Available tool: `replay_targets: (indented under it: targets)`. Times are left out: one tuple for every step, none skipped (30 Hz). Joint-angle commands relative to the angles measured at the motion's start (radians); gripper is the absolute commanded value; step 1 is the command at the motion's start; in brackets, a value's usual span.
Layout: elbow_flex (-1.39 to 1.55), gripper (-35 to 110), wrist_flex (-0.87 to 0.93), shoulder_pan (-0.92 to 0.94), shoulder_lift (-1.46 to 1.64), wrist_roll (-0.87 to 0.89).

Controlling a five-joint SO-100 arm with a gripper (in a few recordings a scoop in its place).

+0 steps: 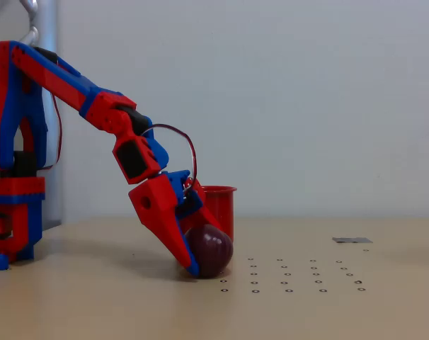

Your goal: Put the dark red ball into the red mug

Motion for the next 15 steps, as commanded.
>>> replay_targets:
  targets:
    - [-0.078,33,0.006,0.005,0.025,0.023]
    - [-0.078,31,0.006,0.006,0.025,0.023]
    - [-0.078,30,0.008,0.006,0.025,0.026]
    - [-0.078,29,0.008,0.006,0.025,0.031]
    - [-0.078,28,0.008,0.006,0.025,0.032]
    - [-0.078,27,0.009,0.008,0.025,0.037]
    - [-0.080,27,0.009,0.009,0.025,0.041]
    - [-0.081,26,0.009,0.011,0.025,0.043]
    - [-0.083,25,0.011,0.012,0.025,0.041]
    - [-0.083,25,0.014,0.012,0.025,0.040]
    - [-0.086,25,0.017,0.014,0.026,0.040]
    - [-0.087,25,0.018,0.014,0.029,0.043]
    - [-0.091,25,0.018,0.014,0.034,0.048]
    - [-0.094,25,0.021,0.011,0.040,0.054]
    - [-0.098,25,0.029,0.006,0.049,0.058]
